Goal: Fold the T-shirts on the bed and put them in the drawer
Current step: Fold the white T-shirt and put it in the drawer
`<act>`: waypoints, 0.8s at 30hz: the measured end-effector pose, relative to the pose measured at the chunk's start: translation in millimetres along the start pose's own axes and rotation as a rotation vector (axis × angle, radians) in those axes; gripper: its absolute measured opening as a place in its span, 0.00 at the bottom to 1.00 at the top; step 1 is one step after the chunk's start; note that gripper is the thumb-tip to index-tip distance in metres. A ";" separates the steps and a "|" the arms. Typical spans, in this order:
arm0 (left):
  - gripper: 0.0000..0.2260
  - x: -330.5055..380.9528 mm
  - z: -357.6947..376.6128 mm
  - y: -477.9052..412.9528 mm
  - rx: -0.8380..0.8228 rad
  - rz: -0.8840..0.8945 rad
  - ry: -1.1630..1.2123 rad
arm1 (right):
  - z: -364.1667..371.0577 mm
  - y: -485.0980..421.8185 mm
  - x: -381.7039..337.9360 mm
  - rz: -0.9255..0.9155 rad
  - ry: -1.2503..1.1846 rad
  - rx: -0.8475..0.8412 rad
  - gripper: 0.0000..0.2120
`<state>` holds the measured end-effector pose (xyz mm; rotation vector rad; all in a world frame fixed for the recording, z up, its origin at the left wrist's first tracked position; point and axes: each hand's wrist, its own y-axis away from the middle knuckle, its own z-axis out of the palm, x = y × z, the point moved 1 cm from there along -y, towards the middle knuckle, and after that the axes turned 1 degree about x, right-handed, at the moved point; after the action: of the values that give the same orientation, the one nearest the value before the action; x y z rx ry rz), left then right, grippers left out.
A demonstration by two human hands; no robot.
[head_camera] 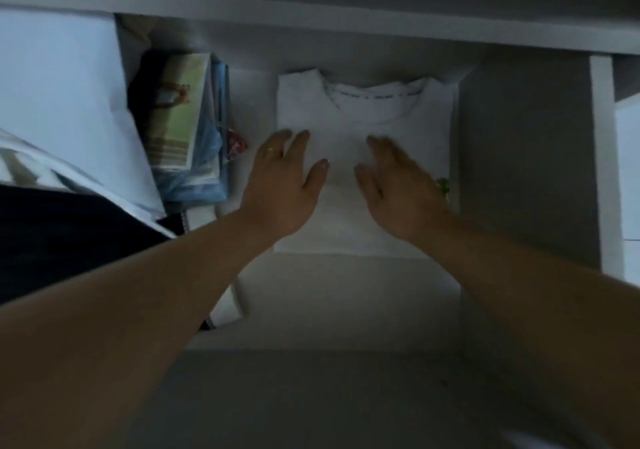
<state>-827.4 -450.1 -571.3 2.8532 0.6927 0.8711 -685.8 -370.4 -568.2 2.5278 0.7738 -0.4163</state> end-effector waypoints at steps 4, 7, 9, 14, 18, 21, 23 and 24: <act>0.22 -8.7 -59.5 81.2 -0.130 0.021 0.043 | -22.5 80.6 -33.5 -0.019 -0.144 -0.314 0.22; 0.31 -12.5 -115.2 144.0 -0.272 0.131 -0.064 | -46.0 140.4 -51.2 0.004 -0.107 -0.476 0.21; 0.32 -20.3 -143.4 182.0 -0.208 0.116 -0.214 | -59.3 170.6 -59.4 0.086 -0.136 -0.488 0.19; 0.34 -41.6 -170.0 259.3 0.125 -0.275 -0.318 | -64.1 219.4 -78.5 0.348 -0.157 -0.289 0.07; 0.24 -46.8 -156.2 276.2 0.263 -0.398 -0.361 | -56.9 233.6 -96.7 0.130 0.057 -0.003 0.14; 0.26 -51.3 -149.1 275.2 0.329 -0.397 -0.323 | -55.3 229.7 -102.2 0.025 0.106 0.148 0.26; 0.26 -52.7 -148.4 268.8 0.367 -0.372 -0.336 | -54.5 223.7 -98.9 0.017 0.122 0.185 0.30; 0.24 -52.3 -149.0 263.2 0.384 -0.351 -0.348 | -56.1 217.9 -98.5 0.012 0.126 0.183 0.27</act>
<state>-842.6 -717.0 -420.4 2.9306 1.3728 0.1993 -628.0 -546.1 -406.7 2.7500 0.7993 -0.3397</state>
